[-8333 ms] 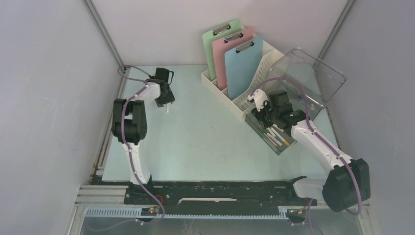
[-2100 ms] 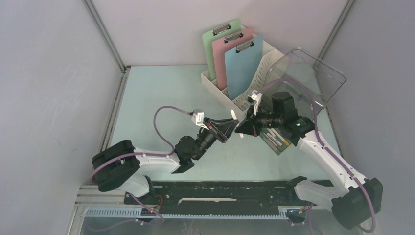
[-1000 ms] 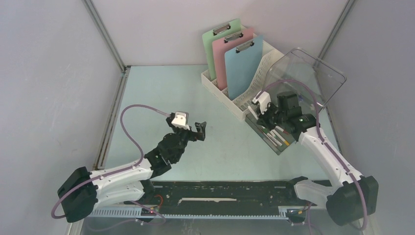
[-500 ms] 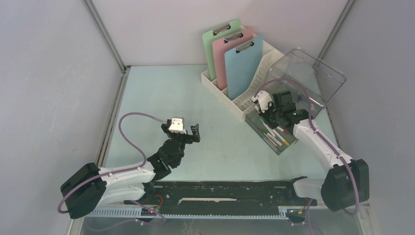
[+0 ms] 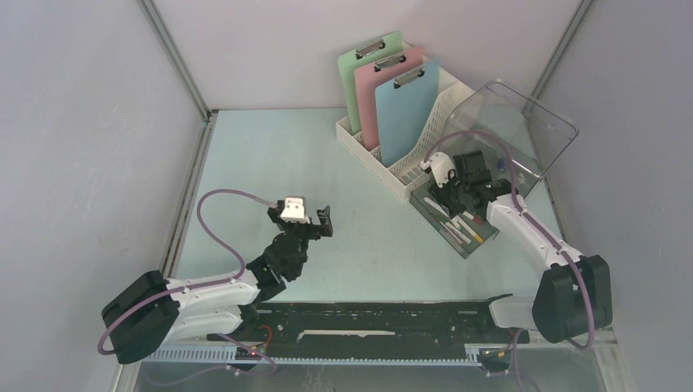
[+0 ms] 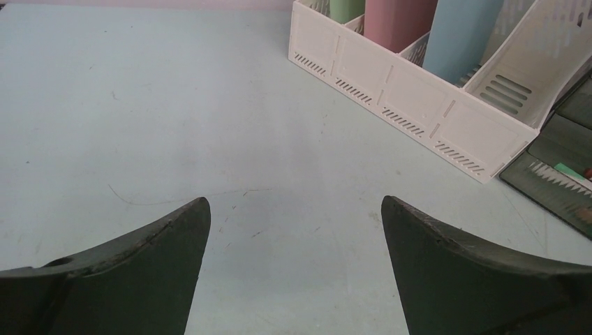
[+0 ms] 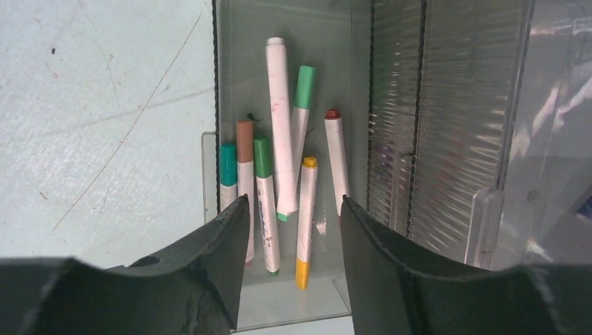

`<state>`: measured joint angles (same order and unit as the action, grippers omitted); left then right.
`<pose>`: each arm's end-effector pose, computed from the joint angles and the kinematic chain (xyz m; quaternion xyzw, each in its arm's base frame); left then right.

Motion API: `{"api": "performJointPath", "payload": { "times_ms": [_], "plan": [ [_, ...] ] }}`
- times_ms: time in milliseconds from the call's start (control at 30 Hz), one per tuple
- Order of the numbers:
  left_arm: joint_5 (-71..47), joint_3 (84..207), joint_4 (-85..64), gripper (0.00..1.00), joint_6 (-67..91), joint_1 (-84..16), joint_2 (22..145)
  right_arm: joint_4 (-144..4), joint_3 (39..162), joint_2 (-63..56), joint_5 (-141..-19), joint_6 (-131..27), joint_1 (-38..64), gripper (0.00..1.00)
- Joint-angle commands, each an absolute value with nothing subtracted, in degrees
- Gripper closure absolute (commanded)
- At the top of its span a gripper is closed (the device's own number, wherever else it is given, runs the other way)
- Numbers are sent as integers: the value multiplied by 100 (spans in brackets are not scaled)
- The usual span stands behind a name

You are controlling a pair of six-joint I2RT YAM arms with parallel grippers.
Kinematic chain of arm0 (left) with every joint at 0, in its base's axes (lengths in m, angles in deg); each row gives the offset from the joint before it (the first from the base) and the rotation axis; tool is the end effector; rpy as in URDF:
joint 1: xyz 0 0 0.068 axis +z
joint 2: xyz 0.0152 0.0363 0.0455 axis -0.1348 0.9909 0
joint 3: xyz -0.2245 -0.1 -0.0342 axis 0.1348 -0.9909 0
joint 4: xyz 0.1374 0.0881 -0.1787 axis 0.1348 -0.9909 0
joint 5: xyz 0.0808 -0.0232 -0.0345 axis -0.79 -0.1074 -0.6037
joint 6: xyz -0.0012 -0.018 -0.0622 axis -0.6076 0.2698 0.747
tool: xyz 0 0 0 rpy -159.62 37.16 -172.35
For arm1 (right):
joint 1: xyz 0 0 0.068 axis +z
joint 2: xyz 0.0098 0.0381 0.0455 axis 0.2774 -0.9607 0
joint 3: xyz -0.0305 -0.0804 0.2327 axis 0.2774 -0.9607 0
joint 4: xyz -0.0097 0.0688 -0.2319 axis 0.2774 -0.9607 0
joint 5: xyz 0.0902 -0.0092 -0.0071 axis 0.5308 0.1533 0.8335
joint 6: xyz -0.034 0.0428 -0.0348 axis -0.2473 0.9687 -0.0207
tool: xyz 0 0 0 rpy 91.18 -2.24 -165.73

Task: Organize the desk
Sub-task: Place the stationery in the drawer, then close the drawer in the storage box.

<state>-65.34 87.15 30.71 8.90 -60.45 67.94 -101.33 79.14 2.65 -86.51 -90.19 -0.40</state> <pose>0.1544 -0.1437 0.1937 0.0064 0.7198 -0.0876 0.6886 0.2533 0.0725 0.2205 -0.3830 0.8677 -0.0323 0.3152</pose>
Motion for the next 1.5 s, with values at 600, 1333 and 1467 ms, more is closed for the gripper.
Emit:
{"api": "performJointPath", "payload": {
  "times_ms": [600, 1333, 1467],
  "plan": [
    [-6735, 8689, 3366, 0, 800, -6048, 6774, -11102, 8221, 769, -5503, -9962, 154, 42],
    [-6737, 8693, 3366, 0, 806, -6050, 6782, -10438, 8220, -1387, -9825, -9639, 2032, 100],
    [-6742, 8692, 3365, 0, 799, -6051, 6789, -10368, 8219, -1832, -10753, -9609, 2043, 100]
  ]
}}
